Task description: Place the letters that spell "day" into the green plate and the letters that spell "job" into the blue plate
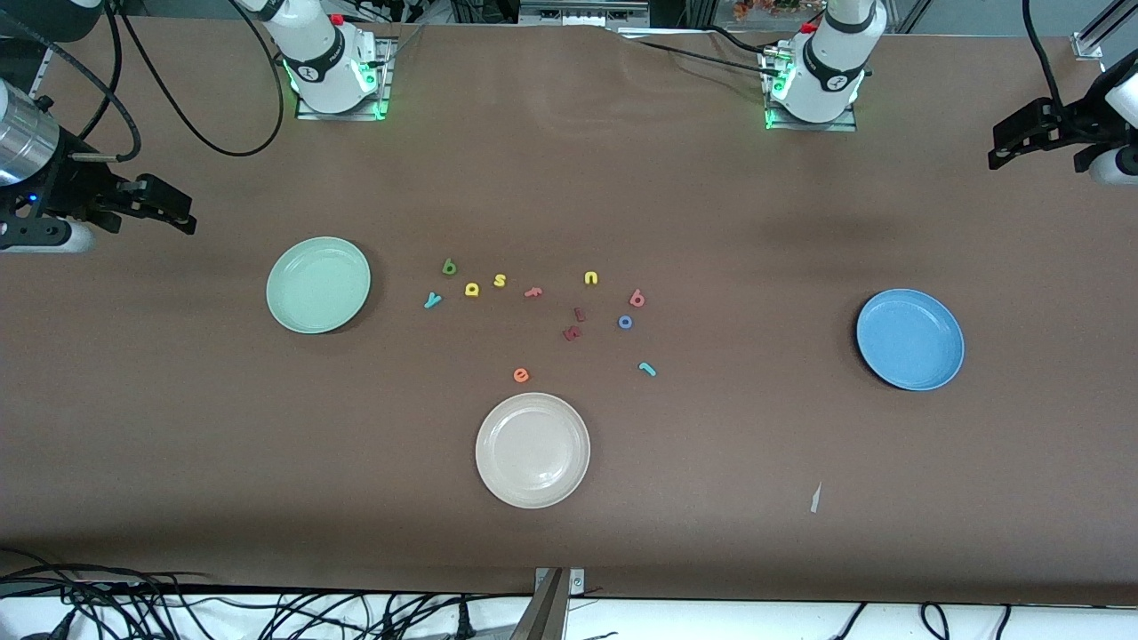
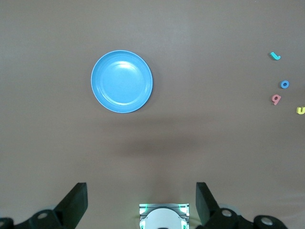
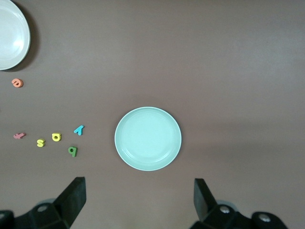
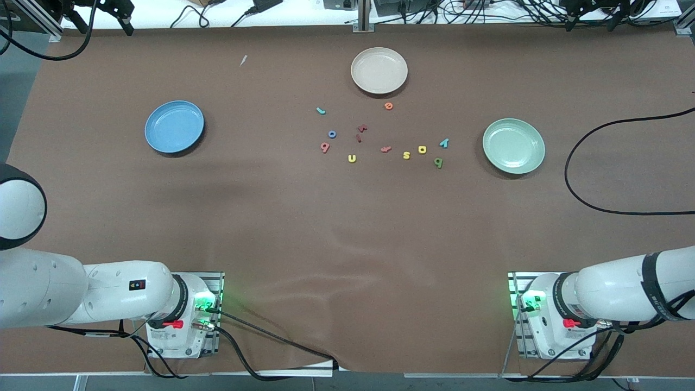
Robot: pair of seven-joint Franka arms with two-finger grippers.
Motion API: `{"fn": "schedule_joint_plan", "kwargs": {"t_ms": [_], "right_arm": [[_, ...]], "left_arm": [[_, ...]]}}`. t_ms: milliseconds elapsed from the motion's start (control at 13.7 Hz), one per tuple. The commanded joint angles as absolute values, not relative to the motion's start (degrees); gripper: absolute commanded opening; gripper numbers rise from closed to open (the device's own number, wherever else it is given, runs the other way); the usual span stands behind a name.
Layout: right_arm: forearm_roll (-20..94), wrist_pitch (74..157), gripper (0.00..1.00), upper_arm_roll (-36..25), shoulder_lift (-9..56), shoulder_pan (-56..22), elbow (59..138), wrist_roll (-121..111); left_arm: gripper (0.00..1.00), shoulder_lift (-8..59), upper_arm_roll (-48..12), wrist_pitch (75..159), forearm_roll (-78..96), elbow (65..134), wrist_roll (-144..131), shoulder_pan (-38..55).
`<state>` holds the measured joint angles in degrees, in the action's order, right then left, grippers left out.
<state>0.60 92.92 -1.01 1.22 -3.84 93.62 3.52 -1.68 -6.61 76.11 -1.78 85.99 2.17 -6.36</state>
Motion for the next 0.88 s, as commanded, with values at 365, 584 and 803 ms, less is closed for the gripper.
{"fn": "schedule_joint_plan", "kwargs": {"t_ms": [365,584,803], "right_arm": [[0.8,93.1,1.0,0.6,1.9,-4.9,93.1,5.0],[-0.2,93.4,1.0,1.0,6.7,-11.0,93.2,8.4],[-0.4,94.4,1.0,0.9,13.2,-16.9,93.9,10.8]], "left_arm": [[1.0,-1.1,-6.6,74.8,-0.7,84.4,1.7,-6.6],[1.0,-1.2,-6.7,74.8,-0.7,84.2,1.8,-6.2],[1.0,-1.2,-7.5,74.8,-0.6,84.2,1.8,-6.2]]}}
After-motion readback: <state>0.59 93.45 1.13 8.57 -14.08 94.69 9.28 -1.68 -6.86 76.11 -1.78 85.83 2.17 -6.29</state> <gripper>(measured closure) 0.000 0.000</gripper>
